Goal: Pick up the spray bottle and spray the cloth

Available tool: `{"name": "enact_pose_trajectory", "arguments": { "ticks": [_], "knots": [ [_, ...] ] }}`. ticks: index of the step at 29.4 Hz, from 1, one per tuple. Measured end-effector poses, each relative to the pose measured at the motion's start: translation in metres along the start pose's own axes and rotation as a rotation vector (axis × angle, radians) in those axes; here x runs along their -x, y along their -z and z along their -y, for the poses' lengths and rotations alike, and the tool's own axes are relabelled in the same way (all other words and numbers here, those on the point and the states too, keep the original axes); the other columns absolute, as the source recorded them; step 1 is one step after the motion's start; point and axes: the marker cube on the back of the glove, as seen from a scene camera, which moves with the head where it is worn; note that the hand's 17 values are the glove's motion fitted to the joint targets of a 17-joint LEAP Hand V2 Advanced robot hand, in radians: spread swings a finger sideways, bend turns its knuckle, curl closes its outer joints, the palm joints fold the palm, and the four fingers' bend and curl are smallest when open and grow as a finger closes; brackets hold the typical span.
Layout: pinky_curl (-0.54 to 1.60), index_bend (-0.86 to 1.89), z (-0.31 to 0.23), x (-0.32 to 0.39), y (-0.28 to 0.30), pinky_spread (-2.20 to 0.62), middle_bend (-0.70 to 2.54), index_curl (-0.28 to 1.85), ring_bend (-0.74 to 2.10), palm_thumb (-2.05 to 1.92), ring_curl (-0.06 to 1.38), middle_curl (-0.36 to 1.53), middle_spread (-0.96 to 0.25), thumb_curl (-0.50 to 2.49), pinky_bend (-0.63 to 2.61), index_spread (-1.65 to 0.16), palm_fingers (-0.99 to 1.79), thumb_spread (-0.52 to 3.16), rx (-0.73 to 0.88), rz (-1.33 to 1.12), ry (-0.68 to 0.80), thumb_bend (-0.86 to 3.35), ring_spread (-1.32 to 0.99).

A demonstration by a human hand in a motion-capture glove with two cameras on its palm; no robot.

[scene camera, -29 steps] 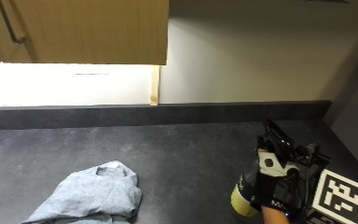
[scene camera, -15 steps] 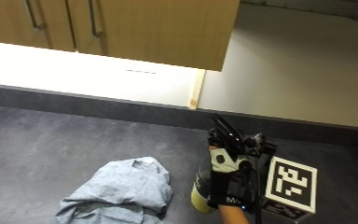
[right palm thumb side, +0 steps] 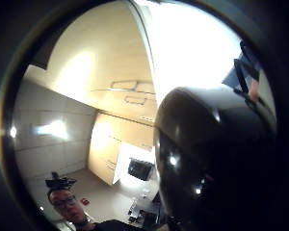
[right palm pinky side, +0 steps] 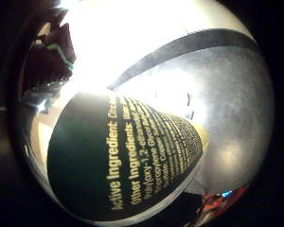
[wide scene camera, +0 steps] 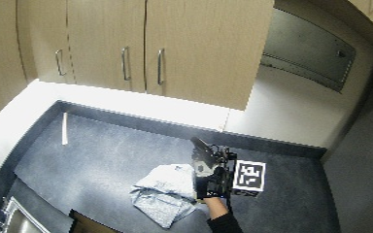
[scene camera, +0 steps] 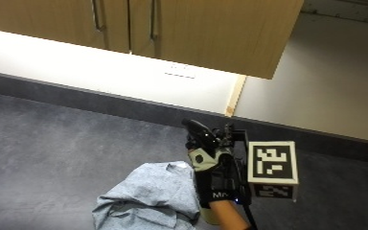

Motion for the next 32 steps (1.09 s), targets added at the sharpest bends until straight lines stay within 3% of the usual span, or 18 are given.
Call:
{"name": "enact_pose_trajectory", "arguments": {
  "ticks": [14, 21, 32],
  "knots": [
    [0.36, 0.29, 0.003, -0.108, -0.048, 0.02, 0.43, 0.64, 0.33, 1.10, 0.52, 0.57, -0.02, 0.73, 0.25, -0.15, 1.21, 0.62, 0.456, -1.077, -0.230, -0.03, -0.06],
    [0.38, 0.30, -0.005, -0.133, -0.046, 0.01, 0.44, 0.64, 0.35, 1.08, 0.53, 0.58, -0.03, 0.73, 0.26, -0.16, 1.21, 0.59, 0.512, -1.189, -0.277, -0.03, -0.05],
    [0.41, 0.32, -0.004, -0.127, -0.053, -0.01, 0.46, 0.66, 0.36, 1.07, 0.54, 0.58, -0.03, 0.74, 0.27, -0.16, 1.20, 0.55, 0.497, -1.171, -0.223, -0.03, -0.05]
  ]
}}
